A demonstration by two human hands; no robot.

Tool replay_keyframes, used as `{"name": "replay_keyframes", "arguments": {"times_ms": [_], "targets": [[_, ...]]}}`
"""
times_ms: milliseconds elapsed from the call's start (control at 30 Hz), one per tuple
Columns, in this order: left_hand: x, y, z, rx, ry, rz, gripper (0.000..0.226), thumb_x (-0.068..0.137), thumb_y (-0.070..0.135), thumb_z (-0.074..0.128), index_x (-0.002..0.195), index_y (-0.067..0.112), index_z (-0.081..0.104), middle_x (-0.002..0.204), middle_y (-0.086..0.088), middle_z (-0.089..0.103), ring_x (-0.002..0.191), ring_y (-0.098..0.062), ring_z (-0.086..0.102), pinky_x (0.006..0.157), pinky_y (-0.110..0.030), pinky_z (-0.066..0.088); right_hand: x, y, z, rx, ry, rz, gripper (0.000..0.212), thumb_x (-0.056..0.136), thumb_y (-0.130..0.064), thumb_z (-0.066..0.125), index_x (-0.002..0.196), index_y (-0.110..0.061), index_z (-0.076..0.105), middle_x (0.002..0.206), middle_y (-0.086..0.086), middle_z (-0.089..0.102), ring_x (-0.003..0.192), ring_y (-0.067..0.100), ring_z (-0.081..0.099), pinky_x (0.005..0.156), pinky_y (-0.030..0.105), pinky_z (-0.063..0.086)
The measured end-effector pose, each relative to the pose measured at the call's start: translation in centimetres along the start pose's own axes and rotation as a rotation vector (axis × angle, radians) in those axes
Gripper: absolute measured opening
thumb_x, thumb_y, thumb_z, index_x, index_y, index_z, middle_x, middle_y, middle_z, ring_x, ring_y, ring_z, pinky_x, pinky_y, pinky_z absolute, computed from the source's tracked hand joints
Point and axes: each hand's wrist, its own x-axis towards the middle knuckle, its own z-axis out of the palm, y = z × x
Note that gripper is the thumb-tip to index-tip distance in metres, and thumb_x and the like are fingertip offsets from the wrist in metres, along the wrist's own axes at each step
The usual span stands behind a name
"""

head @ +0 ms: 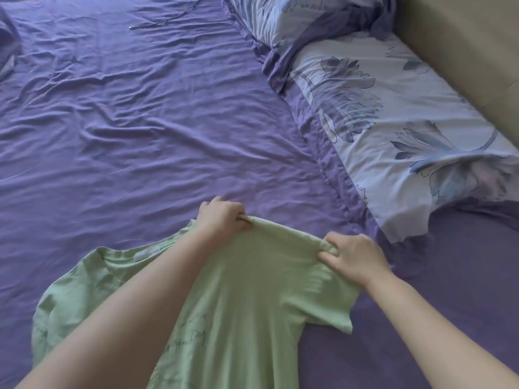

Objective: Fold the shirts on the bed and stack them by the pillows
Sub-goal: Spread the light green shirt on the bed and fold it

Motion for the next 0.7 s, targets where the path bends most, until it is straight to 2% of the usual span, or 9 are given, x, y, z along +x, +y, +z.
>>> {"name": "replay_keyframes", "arguments": {"times_ms": [100,200,300,367,400,467,500,633,700], "targets": [[-0.1,0.3,1.1,0.026,0.107,-0.084,0.029,0.087,0.044,0.055,0.114,0.031,0.060,0.122,0.003,0.057,0.125,-0.023,0.036,0.102,-0.038,0.028,0.3,-0.3,0.1,-0.128,0.126,-0.057,0.036,0.082,-0.034,0.063,0.116,-0.025,0.056,0.105,-0.002,0.066,0.099,0.024,0.058,0.083,0.034,0.033],[-1.7,1.0,3.5,0.057,0.125,-0.083,0.053,0.091,0.043,0.050,0.141,0.033,0.035,0.152,0.000,0.028,0.143,-0.024,0.010,0.116,-0.049,0.004,-0.4,-2.4,1.8,-0.123,0.182,-0.153,0.055,0.068,-0.019,0.077,0.120,-0.014,0.060,0.112,0.006,0.064,0.108,0.029,0.059,0.095,0.046,0.042],[-5.0,1.0,5.9,0.134,0.205,-0.019,0.055,0.094,0.043,0.044,0.146,0.031,0.028,0.157,-0.004,0.017,0.146,-0.029,0.005,0.116,-0.053,0.001,-2.0,-5.2,4.4,-0.072,0.091,-0.260,0.060,0.075,-0.036,0.074,0.129,-0.018,0.055,0.136,0.013,0.052,0.129,0.034,0.044,0.105,0.057,0.031],[-7.5,0.6,7.2,0.134,0.277,0.026,0.053,0.092,0.044,0.043,0.142,0.026,0.039,0.153,-0.008,0.029,0.143,-0.033,0.020,0.115,-0.057,0.011,-2.8,-5.7,6.5,-0.119,-0.078,-0.283,0.063,0.090,-0.059,0.038,0.146,-0.035,0.023,0.156,0.004,0.007,0.145,0.032,0.005,0.113,0.056,0.003],[-8.6,0.1,8.0,0.140,0.286,0.038,0.054,0.091,0.045,0.040,0.141,0.025,0.041,0.152,-0.008,0.032,0.141,-0.034,0.024,0.113,-0.058,0.013,-3.1,-5.5,7.4,-0.143,-0.152,-0.250,0.066,0.087,-0.068,0.012,0.146,-0.041,0.002,0.153,-0.001,-0.015,0.143,0.027,-0.016,0.112,0.053,-0.010],[-10.5,-1.6,9.2,0.176,0.239,0.022,0.056,0.090,0.050,0.034,0.141,0.026,0.041,0.152,-0.008,0.032,0.140,-0.034,0.025,0.109,-0.057,0.013,-3.4,-4.9,8.7,-0.218,-0.199,-0.195,0.076,0.067,-0.074,-0.024,0.137,-0.043,-0.025,0.143,-0.005,-0.037,0.133,0.023,-0.036,0.109,0.050,-0.020],[-11.3,-2.6,9.6,0.191,0.204,0.003,0.058,0.090,0.053,0.031,0.140,0.027,0.041,0.152,-0.008,0.032,0.140,-0.034,0.025,0.109,-0.056,0.013,-3.4,-4.7,8.9,-0.252,-0.212,-0.170,0.077,0.062,-0.073,-0.030,0.133,-0.043,-0.031,0.140,-0.006,-0.042,0.131,0.022,-0.038,0.109,0.050,-0.021],[-14.6,-6.3,9.7,0.213,0.107,-0.014,0.059,0.090,0.057,0.027,0.138,0.028,0.045,0.148,-0.006,0.037,0.137,-0.034,0.033,0.107,-0.052,0.016,-3.2,-5.7,8.5,-0.294,-0.282,-0.059,0.067,0.084,-0.071,0.000,0.140,-0.042,-0.022,0.142,-0.005,-0.039,0.139,0.023,-0.029,0.112,0.053,-0.013],[-16.2,-7.7,9.3,0.216,0.093,-0.036,0.058,0.090,0.057,0.028,0.137,0.030,0.047,0.145,-0.003,0.043,0.134,-0.033,0.038,0.105,-0.052,0.018,-3.5,-7.1,7.9,-0.254,-0.271,-0.027,0.069,0.082,-0.072,0.000,0.141,-0.043,-0.020,0.152,-0.002,-0.028,0.142,0.024,-0.021,0.114,0.052,-0.007]]}}
